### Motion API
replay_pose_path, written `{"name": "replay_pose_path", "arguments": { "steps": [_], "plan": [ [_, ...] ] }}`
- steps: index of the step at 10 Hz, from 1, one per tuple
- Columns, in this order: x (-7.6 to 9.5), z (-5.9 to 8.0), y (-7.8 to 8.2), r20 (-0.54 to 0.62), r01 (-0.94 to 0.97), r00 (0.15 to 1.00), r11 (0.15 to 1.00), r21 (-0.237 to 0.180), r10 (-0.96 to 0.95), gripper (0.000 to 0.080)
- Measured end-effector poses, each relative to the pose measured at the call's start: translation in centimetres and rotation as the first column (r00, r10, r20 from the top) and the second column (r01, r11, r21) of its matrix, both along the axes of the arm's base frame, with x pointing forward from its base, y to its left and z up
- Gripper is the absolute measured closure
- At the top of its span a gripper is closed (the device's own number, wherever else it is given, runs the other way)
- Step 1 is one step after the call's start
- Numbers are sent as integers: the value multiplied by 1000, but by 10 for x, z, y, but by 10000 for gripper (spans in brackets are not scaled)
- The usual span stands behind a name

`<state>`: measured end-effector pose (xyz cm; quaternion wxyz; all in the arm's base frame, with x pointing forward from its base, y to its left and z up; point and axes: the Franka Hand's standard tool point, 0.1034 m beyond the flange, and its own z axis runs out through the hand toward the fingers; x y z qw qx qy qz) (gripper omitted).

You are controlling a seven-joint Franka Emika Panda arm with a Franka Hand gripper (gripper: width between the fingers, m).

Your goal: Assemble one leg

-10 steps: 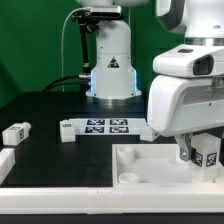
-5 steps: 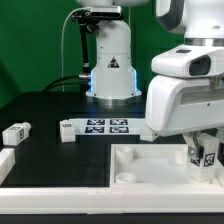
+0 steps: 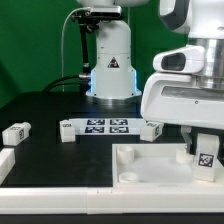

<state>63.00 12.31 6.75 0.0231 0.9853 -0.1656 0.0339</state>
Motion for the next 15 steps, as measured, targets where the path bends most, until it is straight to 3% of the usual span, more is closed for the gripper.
{"name": "replay_pose_path", "arguments": {
  "steps": [2, 4, 6, 7, 8, 11, 15],
  "plan": [
    [0, 0, -2, 19, 274, 962, 962, 1, -273, 507],
    [0, 0, -3, 27, 420, 907, 907, 16, -420, 506],
    [0, -1, -3, 26, 446, 894, 895, 21, -447, 506],
    [0, 0, -3, 25, 410, 912, 912, 19, -410, 327],
    [1, 0, -2, 30, 406, 913, 914, 23, -407, 212],
    [4, 0, -6, 37, 52, 998, 999, -1, -52, 153],
    [3, 0, -3, 8, -332, 943, 943, -33, 332, 150]
  ]
}}
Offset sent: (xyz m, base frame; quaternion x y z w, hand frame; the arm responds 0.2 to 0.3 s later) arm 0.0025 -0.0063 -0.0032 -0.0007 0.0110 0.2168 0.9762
